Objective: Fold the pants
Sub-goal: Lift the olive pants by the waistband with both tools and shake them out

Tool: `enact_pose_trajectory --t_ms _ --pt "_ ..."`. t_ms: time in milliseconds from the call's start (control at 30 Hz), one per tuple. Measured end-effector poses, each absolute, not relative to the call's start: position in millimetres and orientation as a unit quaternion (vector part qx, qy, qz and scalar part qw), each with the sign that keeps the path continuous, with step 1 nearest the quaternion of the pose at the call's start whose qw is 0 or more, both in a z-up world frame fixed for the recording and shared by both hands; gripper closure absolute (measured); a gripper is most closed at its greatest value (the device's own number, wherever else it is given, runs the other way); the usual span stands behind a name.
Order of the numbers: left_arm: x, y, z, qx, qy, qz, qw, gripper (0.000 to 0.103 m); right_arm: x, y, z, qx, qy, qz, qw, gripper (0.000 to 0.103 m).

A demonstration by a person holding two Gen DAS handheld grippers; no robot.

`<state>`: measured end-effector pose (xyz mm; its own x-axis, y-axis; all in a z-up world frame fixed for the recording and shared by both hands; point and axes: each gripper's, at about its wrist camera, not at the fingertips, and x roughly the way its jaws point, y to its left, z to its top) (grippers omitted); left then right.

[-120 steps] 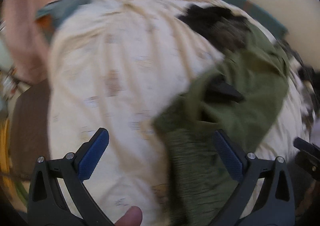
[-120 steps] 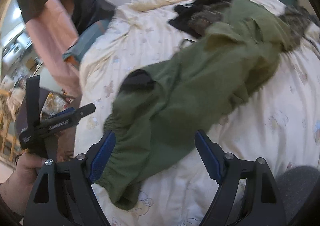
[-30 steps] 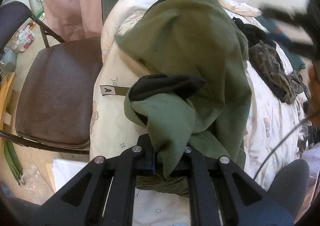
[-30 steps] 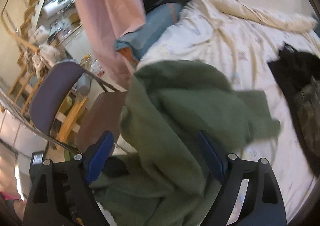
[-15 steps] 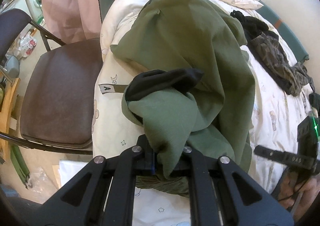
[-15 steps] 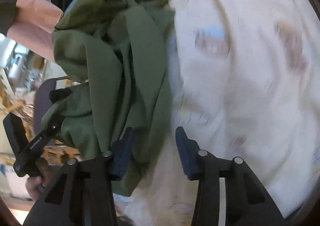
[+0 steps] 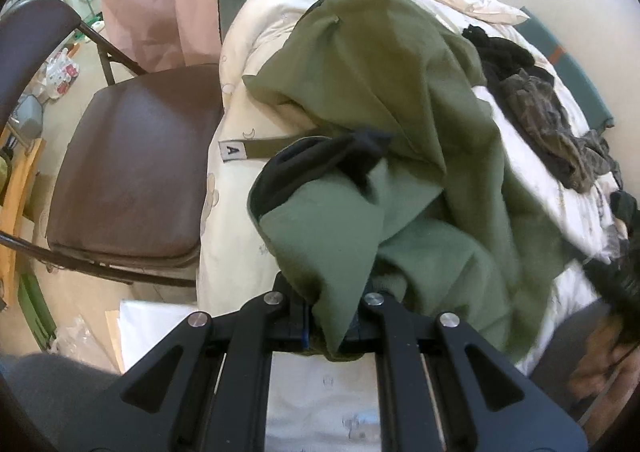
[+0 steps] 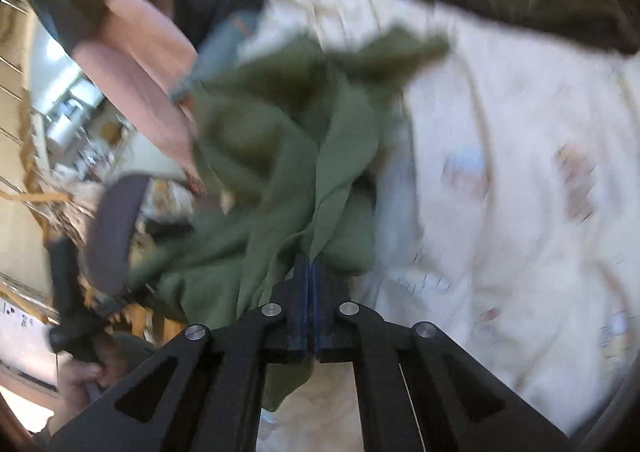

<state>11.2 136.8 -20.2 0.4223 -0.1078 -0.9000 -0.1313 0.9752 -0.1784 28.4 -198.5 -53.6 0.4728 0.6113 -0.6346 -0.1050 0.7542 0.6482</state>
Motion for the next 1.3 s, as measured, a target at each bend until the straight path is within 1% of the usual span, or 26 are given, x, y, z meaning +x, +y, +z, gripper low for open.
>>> enact_pose_trajectory --t_ms 167,233,267,333,433,467,500,567,633,667,700,733,767,800,833,867,933,1000,1067,1167,1267,1300 --pt "-7.8 131.4 -7.6 -0.121 0.539 -0.015 0.833 0.096 8.6 -265.3 20.8 0.266 0.376 0.178 0.87 0.103" --pt "-7.7 121.1 -13.7 -0.12 0.545 -0.024 0.829 0.096 13.2 -278.0 27.1 0.251 0.38 0.148 0.878 0.103" --pt "-6.4 116.0 -18.1 -0.117 0.549 -0.023 0.827 0.096 19.0 -282.6 24.0 0.239 0.389 0.136 0.879 0.103" --pt "-2.2 103.6 -32.7 -0.111 0.566 -0.019 0.817 0.096 31.9 -276.6 -1.2 0.227 0.434 0.123 0.863 0.103" --pt "2.8 94.0 -51.9 -0.106 0.586 -0.015 0.803 0.093 42.7 -256.3 -33.1 0.196 0.474 0.11 0.851 0.103" --pt "4.2 94.4 -56.7 -0.107 0.591 -0.011 0.799 0.093 47.5 -250.8 -50.4 0.194 0.496 0.109 0.839 0.102" --pt "4.9 94.0 -60.4 -0.106 0.597 -0.01 0.795 0.093 50.0 -250.0 -61.0 0.193 0.511 0.107 0.831 0.097" --pt "3.8 94.8 -67.7 -0.101 0.609 -0.009 0.786 0.092 51.3 -249.9 -82.6 0.189 0.541 0.09 0.815 0.097" --pt "1.0 98.4 -68.8 -0.096 0.614 -0.001 0.783 0.086 51.5 -251.0 -95.1 0.186 0.557 0.083 0.805 0.097" --pt "-0.6 100.5 -68.8 -0.097 0.617 0.001 0.781 0.078 49.6 -252.8 -94.1 0.185 0.559 0.078 0.805 0.097" --pt "-3.3 103.4 -68.0 -0.099 0.618 0.001 0.78 0.066 47.9 -256.1 -92.9 0.187 0.555 0.08 0.806 0.095" --pt "-5.9 105.7 -67.6 -0.103 0.616 0.001 0.781 0.061 44.6 -258.7 -87.0 0.188 0.553 0.08 0.808 0.092" --pt "-8.3 107.9 -66.2 -0.107 0.613 0.002 0.783 0.053 40.2 -262.4 -83.2 0.188 0.551 0.079 0.809 0.077" --pt "-10.9 108.7 -65.4 -0.108 0.612 0.004 0.784 0.046 35.4 -266.8 -80.6 0.193 0.551 0.083 0.808 0.05" --pt "-14.7 111.4 -64.4 -0.11 0.613 0.008 0.782 0.042 30.8 -271.5 -78.2 0.201 0.55 0.087 0.806 0.039" --pt "-17.0 112.2 -64.0 -0.114 0.614 0.008 0.781 0.037 25.5 -275.6 -74.5 0.212 0.548 0.091 0.804 0.032" --pt "-23.0 111.5 -64.4 -0.125 0.618 -0.004 0.776 0.036 19.7 -277.2 -76.2 0.225 0.563 0.104 0.789 0.032" --pt "-27.4 107.8 -68.5 -0.122 0.626 -0.005 0.77 0.029 9.0 -270.8 -83.1 0.241 0.589 0.109 0.764 0.032" --pt "-33.0 101.1 -79.0 -0.129 0.64 -0.008 0.757 0.025 0.4 -263.4 -95.4 0.256 0.612 0.118 0.739 0.032" --pt "-36.3 88.7 -100.9 -0.138 0.663 -0.009 0.736 0.025 -8.5 -245.4 -115.6 0.253 0.638 0.124 0.716 0.032" --pt "-28.9 76.0 -126.6 -0.12 0.674 -0.001 0.729 0.025 -6.5 -225.4 -134.0 0.25 0.654 0.127 0.703 0.033" --pt "-24.2 74.2 -135.0 -0.125 0.677 0.004 0.726 0.028 -5.0 -219.8 -140.6 0.244 0.661 0.129 0.698 0.04"
